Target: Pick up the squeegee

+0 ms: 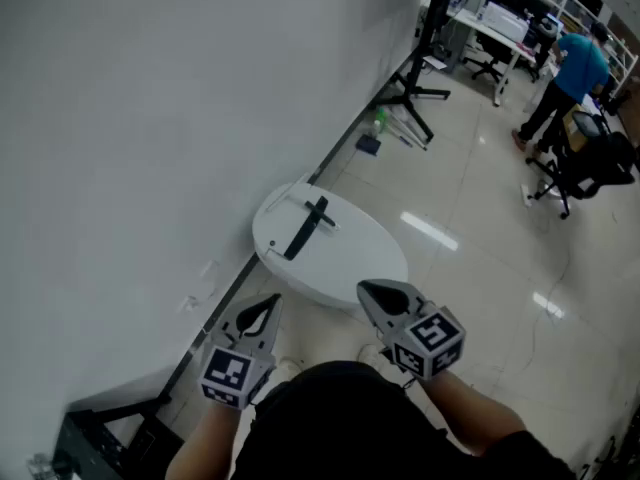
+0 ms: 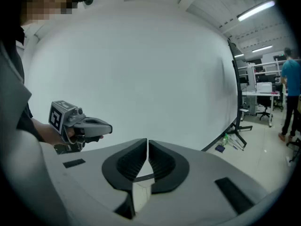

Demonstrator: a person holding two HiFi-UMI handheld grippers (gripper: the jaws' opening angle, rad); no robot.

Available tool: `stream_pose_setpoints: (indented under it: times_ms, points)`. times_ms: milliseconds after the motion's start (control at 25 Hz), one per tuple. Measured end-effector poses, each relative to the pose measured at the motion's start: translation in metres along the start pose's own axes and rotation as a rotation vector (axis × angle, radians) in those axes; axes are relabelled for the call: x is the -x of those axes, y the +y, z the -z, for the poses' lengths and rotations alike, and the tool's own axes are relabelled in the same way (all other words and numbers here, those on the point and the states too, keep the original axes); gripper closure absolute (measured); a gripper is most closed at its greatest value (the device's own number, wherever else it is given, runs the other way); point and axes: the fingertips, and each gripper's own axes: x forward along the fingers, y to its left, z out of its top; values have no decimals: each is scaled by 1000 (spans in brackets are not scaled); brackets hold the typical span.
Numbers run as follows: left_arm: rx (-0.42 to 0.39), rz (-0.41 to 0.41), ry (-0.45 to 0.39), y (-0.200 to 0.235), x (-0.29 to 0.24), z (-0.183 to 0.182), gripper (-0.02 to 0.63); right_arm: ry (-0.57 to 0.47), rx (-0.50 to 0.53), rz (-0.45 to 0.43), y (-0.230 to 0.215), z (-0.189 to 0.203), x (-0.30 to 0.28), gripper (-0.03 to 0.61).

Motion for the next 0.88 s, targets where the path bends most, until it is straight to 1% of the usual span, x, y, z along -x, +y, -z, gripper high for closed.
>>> stream_pose_setpoints:
  times_ms: [160, 320, 440, 520, 720, 880]
  points:
    - [-25, 35, -7, 22, 5, -2, 617, 7, 10, 16, 19, -4, -24, 563]
    - [-40, 71, -10, 44, 6, -3, 617, 9, 20, 47, 29, -10, -49, 561]
    - [-38, 85, -3, 58, 5, 2, 617, 23, 19, 69, 29, -8, -66, 560]
    - [-18, 85, 4, 68, 2, 5, 617, 42, 10, 77, 27, -6, -77, 548]
    - [35, 77, 42, 76, -14, 21, 617, 100, 15, 74, 5, 9, -109, 524]
    - [79, 53, 96, 94, -42, 32, 617, 161, 25, 69, -38, 20, -155, 466]
